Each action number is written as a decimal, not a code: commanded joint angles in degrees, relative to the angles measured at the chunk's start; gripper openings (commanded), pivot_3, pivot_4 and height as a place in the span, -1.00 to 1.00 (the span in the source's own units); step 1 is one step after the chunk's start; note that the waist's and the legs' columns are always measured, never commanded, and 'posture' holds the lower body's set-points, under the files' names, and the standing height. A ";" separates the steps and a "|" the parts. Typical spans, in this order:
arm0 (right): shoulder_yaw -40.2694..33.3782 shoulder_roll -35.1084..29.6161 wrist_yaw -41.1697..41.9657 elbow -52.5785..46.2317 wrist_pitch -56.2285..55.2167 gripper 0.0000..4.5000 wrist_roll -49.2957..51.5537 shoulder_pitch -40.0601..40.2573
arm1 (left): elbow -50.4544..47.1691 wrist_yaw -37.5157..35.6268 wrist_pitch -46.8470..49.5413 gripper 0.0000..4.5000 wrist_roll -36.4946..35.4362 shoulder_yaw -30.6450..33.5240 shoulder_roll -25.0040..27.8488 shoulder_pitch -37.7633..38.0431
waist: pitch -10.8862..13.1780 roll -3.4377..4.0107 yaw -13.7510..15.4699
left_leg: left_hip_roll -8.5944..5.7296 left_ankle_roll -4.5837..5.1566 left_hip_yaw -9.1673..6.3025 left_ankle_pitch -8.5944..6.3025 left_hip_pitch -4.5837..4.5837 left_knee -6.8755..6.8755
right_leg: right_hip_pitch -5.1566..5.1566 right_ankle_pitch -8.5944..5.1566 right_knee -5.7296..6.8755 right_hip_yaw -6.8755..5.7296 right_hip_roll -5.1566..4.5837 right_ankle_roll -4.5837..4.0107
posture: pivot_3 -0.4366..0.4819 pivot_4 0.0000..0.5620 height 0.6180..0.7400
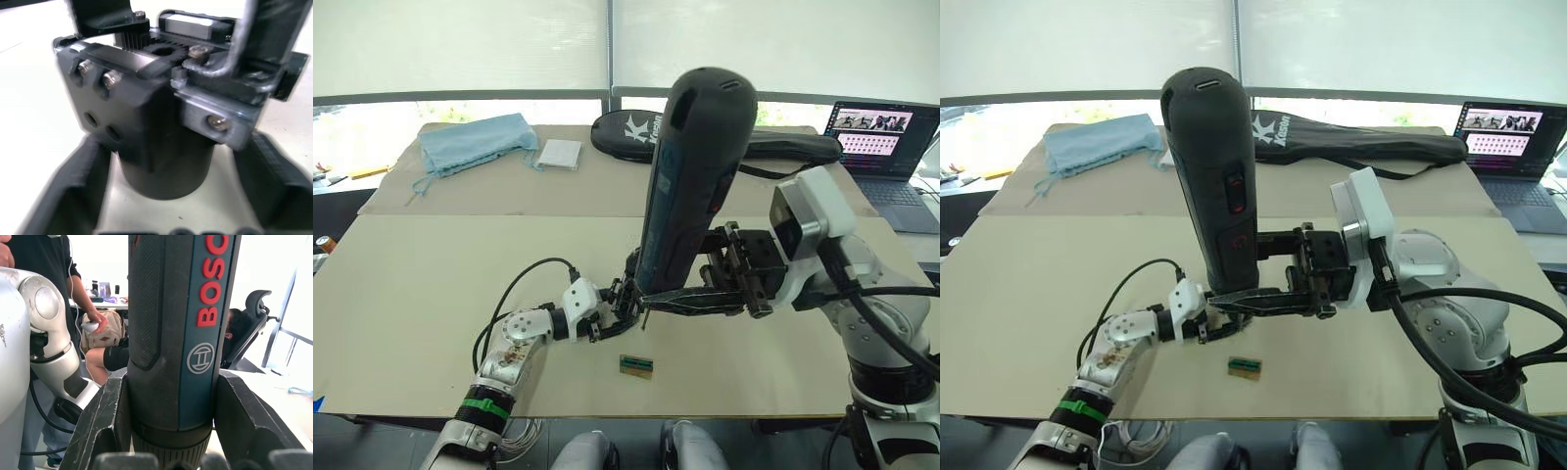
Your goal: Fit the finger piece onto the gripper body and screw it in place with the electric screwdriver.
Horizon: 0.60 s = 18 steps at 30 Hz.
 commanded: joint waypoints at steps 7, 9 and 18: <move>-0.17 3.98 -3.51 2.97 1.97 -0.14 1.68 -8.24 | 2.44 0.23 0.15 0.02 1.12 -1.02 0.22 0.51 | -0.01 0.01 -0.10 | 0.00 0.00 0.00 0.00 0.00 0.00 | -0.01 0.00 0.01 0.01 0.00 0.00 | -0.05 -0.47 1.00; 0.28 5.00 -4.04 3.61 2.35 -0.14 1.47 -9.39 | 2.45 0.20 0.17 0.02 1.15 -1.08 0.26 0.60 | -0.01 0.01 -0.05 | 0.00 0.00 0.00 0.00 0.00 0.00 | -0.01 0.00 0.02 -0.01 0.00 -0.01 | -0.05 -0.47 1.00; 5.74 10.04 -4.89 8.86 0.13 -0.14 -6.71 -13.17 | 2.59 0.03 0.70 0.02 1.43 -1.51 0.50 0.49 | -0.02 0.03 -0.19 | -0.03 0.00 0.00 0.00 0.01 0.01 | 0.00 0.00 0.03 -0.03 0.00 -0.01 | -0.05 -0.47 1.00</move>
